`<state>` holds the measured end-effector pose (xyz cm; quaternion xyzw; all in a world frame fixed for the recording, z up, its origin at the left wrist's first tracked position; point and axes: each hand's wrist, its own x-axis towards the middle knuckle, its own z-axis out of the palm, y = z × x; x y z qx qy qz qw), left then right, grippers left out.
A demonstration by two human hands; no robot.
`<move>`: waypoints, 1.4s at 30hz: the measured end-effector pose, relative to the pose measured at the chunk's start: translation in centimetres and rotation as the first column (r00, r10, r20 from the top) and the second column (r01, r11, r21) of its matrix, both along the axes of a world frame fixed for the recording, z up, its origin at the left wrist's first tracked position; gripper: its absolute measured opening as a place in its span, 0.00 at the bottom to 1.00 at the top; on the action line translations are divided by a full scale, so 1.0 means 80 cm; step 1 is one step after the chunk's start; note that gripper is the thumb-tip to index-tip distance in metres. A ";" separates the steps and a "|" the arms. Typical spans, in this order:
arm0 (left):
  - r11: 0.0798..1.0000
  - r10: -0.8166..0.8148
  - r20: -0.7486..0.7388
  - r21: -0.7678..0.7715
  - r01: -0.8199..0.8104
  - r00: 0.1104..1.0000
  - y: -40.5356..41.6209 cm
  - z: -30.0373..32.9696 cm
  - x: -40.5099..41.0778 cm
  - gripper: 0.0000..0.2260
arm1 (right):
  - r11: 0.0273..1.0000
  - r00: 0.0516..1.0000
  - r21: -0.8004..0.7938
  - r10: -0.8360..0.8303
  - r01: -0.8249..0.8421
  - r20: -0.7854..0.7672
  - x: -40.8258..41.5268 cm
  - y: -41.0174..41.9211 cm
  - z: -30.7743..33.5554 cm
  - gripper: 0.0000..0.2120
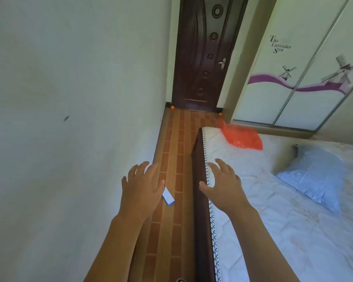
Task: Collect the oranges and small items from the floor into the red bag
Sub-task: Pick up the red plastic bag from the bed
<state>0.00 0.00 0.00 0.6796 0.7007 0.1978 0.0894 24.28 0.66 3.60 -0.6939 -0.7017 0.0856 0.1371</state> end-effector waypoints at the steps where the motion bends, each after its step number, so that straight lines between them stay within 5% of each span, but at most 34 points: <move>1: 1.000 -0.007 0.024 0.004 0.007 1.000 0.008 0.001 0.001 0.27 | 1.000 1.000 0.004 0.009 -0.009 -0.014 0.003 0.007 0.000 0.33; 19: 0.996 -0.007 0.048 0.093 0.002 0.999 0.289 0.045 0.104 0.32 | 0.999 0.996 -0.006 -0.038 0.038 -0.086 0.134 0.284 0.004 0.33; 29: 0.987 -0.035 0.029 0.157 0.030 0.999 0.429 0.074 0.166 0.26 | 0.998 0.987 0.029 -0.052 0.057 -0.153 0.205 0.409 0.023 0.33; 42: 0.980 -0.105 0.056 0.176 0.094 0.993 0.609 0.077 0.180 0.28 | 0.988 0.971 0.097 -0.100 0.124 -0.219 0.220 0.561 0.035 0.32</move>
